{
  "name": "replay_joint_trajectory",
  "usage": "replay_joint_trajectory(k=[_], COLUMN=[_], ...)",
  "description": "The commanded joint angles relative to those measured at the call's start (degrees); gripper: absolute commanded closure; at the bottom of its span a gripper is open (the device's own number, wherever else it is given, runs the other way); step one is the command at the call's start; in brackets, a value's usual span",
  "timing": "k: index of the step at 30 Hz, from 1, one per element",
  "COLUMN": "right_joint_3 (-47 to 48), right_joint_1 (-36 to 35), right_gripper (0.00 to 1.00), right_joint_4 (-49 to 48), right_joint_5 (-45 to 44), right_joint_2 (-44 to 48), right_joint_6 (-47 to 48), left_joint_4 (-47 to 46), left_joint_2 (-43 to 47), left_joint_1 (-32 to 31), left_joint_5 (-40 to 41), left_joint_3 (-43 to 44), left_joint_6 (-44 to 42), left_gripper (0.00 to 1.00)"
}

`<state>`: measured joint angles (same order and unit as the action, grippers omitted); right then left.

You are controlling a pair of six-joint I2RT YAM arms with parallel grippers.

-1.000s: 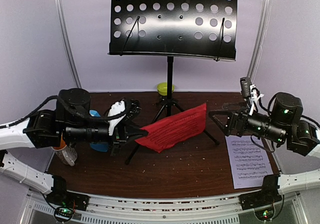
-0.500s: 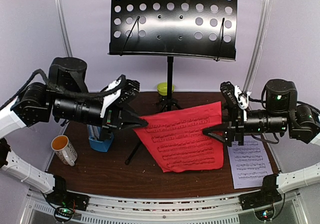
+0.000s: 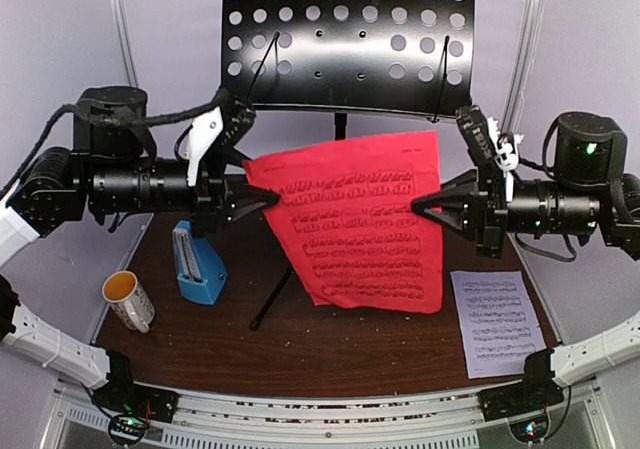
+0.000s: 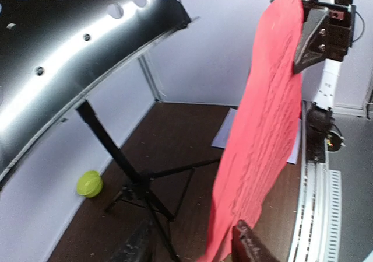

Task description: Set up the instrument practice props

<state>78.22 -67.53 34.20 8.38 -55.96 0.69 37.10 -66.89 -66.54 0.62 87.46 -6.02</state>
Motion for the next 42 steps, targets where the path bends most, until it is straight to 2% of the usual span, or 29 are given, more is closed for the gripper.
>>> replay_joint_trajectory(k=[1, 8, 16, 20, 23, 36, 42], right_joint_3=[7.4, 21.6, 42.2, 48.4, 50.1, 56.4, 59.6], right_joint_1=[-0.2, -0.2, -0.1, 0.8, 2.0, 6.0, 6.6], right_gripper=[1.0, 1.0, 1.0, 1.0, 1.0, 1.0, 1.0], right_joint_4=[-1.7, -3.5, -1.3, -1.2, -2.5, -5.9, -6.4], right_joint_5=[-3.7, -9.1, -20.4, -27.0, -29.5, -30.9, -31.3], right_joint_2=[-1.4, -7.4, -18.2, -22.1, -23.7, -30.5, -33.5], right_joint_6=[-3.9, -4.8, -3.9, -2.6, -1.8, 4.4, 7.6], left_joint_4=[-7.4, -4.6, -0.8, -0.4, -0.7, -3.4, -2.6], left_joint_2=[2.8, 0.0, -5.2, -8.9, -11.5, -20.7, -23.5], left_joint_1=[2.0, 5.5, 11.0, 12.4, 12.7, 14.3, 15.5], left_joint_5=[11.8, 18.5, 19.3, 17.4, 16.3, 15.6, 16.5], left_joint_3=[3.0, 13.3, 24.7, 28.8, 30.8, 35.7, 37.9], left_joint_6=[3.9, 6.6, 9.8, 9.7, 9.7, 8.4, 9.6], left_gripper=[0.47, 0.4, 0.43, 0.43, 0.43, 0.45, 0.49])
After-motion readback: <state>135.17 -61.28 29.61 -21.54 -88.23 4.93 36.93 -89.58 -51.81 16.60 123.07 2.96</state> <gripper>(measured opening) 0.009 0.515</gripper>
